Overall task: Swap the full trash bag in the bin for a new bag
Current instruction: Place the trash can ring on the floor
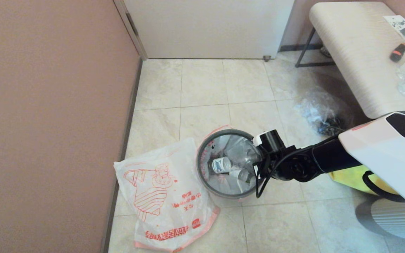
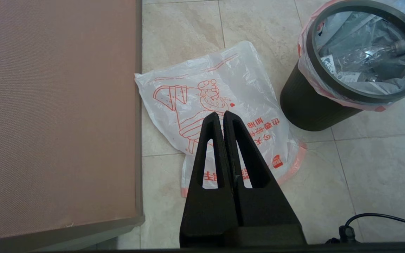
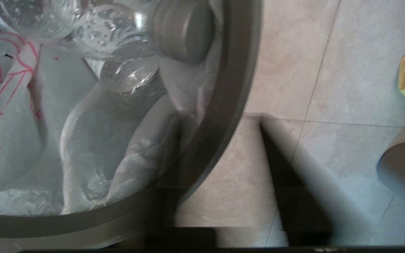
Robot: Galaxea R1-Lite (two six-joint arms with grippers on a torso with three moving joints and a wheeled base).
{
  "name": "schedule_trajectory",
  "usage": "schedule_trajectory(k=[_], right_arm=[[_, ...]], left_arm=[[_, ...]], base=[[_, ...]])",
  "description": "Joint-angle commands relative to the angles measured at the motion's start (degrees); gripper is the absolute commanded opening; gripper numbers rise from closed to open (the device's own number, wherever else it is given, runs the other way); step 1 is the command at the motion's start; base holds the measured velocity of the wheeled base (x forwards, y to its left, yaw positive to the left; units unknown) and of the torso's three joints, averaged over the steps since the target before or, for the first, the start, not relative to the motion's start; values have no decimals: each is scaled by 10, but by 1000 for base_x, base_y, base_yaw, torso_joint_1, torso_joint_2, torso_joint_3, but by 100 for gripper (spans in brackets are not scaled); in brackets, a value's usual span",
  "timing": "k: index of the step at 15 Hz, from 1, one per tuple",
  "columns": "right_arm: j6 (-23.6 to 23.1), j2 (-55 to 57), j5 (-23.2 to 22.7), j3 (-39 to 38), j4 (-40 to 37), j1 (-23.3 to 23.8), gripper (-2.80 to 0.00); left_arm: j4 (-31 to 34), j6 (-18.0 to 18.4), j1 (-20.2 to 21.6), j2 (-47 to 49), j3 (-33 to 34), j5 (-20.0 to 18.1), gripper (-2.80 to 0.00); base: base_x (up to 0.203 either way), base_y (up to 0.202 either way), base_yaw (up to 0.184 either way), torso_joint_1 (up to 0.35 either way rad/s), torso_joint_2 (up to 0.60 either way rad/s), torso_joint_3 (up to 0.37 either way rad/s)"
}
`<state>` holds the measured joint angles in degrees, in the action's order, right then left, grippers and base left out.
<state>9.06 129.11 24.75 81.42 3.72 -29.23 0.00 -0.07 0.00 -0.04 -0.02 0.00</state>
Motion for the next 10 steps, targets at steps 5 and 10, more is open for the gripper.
schedule_trajectory(k=[5,10], right_arm=[[2,-5,1,-3,-1,-1,-280],[1,-38,3,-4,-14,-6,-280]], left_arm=[[0,0,0,0,0,0,-280],[0,1,0,0,0,0,-280]], base=[[0,0,0,0,0,0],[0,0,0,0,0,0]])
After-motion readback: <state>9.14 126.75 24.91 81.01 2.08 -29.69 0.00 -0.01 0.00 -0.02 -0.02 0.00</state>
